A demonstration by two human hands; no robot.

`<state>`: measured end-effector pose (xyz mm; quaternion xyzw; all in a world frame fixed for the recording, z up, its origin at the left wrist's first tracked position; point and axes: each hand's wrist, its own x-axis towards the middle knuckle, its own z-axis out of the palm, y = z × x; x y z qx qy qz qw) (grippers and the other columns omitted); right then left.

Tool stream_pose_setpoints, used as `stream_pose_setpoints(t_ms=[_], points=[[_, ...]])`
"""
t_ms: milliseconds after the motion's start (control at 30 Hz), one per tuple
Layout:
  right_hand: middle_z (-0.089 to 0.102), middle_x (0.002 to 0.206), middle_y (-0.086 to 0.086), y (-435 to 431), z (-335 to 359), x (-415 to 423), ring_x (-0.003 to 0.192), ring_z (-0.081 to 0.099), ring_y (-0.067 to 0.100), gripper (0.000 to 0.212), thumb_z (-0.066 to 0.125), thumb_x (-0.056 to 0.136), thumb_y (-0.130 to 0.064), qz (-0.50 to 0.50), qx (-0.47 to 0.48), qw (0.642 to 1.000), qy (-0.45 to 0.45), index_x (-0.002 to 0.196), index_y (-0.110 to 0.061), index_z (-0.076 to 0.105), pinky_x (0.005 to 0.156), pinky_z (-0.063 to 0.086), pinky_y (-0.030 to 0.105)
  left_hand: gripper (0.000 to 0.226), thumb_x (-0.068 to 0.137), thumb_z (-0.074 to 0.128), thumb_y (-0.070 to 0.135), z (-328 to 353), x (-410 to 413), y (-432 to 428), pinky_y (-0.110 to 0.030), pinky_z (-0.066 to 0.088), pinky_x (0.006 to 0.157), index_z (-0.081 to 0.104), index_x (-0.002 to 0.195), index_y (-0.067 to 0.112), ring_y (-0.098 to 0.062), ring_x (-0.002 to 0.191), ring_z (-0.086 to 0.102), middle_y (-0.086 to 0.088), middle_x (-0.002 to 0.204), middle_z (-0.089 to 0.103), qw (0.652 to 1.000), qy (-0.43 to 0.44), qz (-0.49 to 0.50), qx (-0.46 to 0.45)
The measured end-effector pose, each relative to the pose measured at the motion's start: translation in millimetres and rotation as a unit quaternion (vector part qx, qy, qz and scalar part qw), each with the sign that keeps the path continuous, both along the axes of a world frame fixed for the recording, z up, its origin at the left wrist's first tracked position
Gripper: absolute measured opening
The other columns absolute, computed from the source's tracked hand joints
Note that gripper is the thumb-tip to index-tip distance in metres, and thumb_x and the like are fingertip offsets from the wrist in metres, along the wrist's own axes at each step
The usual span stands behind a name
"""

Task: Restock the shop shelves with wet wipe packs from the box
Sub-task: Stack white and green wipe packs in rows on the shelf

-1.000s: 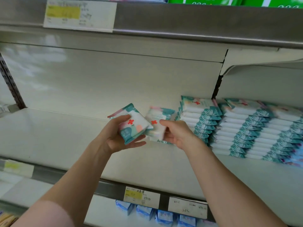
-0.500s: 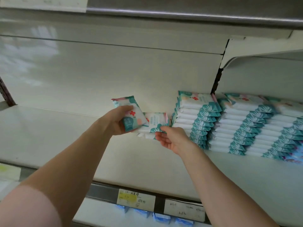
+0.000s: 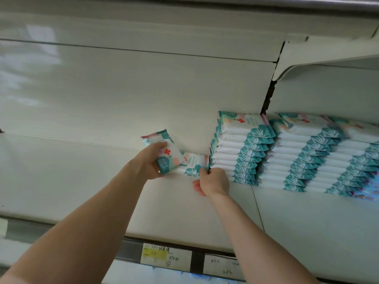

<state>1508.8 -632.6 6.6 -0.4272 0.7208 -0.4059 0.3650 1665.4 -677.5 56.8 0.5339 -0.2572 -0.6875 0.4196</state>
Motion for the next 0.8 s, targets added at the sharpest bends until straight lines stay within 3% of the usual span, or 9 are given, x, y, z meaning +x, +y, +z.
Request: stream_pose_setpoints(t_ms=[100,267,433,533,633,700,800], points=[[0.068,0.053,0.000,0.6,0.1,0.8,0.057,0.069,0.023,0.030,0.043,0.094,-0.025,0.010,0.004,0.999,0.044,0.075,-0.009,0.061,0.069,0.059,0.042,0.021,0.092,0.060,0.031,-0.5,-3.0,-2.7,-0.041,0.048,0.090,0.056,0.102,0.013,-0.026,0.096,0.065,-0.011,0.105,0.068,0.999,-0.036,-0.012,0.008],[0.068,0.062,0.007,-5.6,5.7,-3.6,0.044,0.060,0.017,0.031,0.039,0.099,-0.019,0.027,0.027,0.999,0.003,0.078,-0.007,0.058,0.041,0.047,0.021,0.019,0.093,0.057,0.032,-6.0,-3.1,-5.8,-0.039,0.045,0.096,0.057,0.098,0.013,-0.024,0.086,0.063,-0.010,0.098,0.068,0.997,-0.061,-0.013,0.037],[0.066,0.062,0.006,-6.2,3.1,-0.9,0.045,0.059,0.016,0.027,0.037,0.098,-0.017,0.064,0.035,0.997,0.006,0.086,-0.007,0.059,0.042,0.046,0.019,0.022,0.091,0.059,0.030,-12.5,13.9,-5.1,-0.039,0.050,0.081,0.058,0.106,0.013,-0.026,0.089,0.065,-0.011,0.105,0.069,0.997,-0.052,-0.020,0.057],[0.066,0.060,0.005,-10.5,3.6,2.1,0.048,0.060,0.019,0.028,0.037,0.097,-0.017,0.069,0.014,0.997,0.016,0.086,-0.006,0.061,0.052,0.052,0.028,0.024,0.090,0.063,0.029,-10.3,16.3,-4.8,-0.039,0.052,0.082,0.057,0.107,0.013,-0.024,0.090,0.066,-0.010,0.103,0.070,0.995,-0.082,-0.006,0.047],[0.069,0.064,0.004,-20.1,-0.1,6.1,0.064,0.068,0.025,0.030,0.037,0.095,-0.024,0.045,-0.019,0.997,0.055,0.083,-0.009,0.060,0.072,0.057,0.042,0.019,0.089,0.064,0.027,-3.6,11.0,-5.3,-0.030,0.051,0.066,0.055,0.103,0.016,-0.018,0.079,0.065,-0.005,0.093,0.068,0.992,-0.124,0.015,0.007],[0.072,0.075,0.008,-25.6,-7.5,8.0,0.079,0.069,0.032,0.034,0.033,0.089,-0.030,0.039,-0.032,0.995,0.080,0.088,-0.010,0.061,0.075,0.057,0.048,0.016,0.090,0.064,0.025,0.6,8.0,-6.2,-0.030,0.049,0.060,0.054,0.098,0.015,-0.018,0.076,0.065,-0.005,0.090,0.067,0.992,-0.123,0.015,-0.003],[0.072,0.087,0.009,-26.0,-16.3,8.6,0.085,0.068,0.033,0.033,0.035,0.092,-0.028,0.045,-0.028,0.986,0.158,0.099,-0.010,0.060,0.077,0.056,0.045,0.017,0.090,0.064,0.027,0.9,7.2,-5.6,-0.032,0.052,0.068,0.054,0.096,0.014,-0.020,0.080,0.066,-0.007,0.093,0.068,0.990,-0.138,0.007,0.002]])
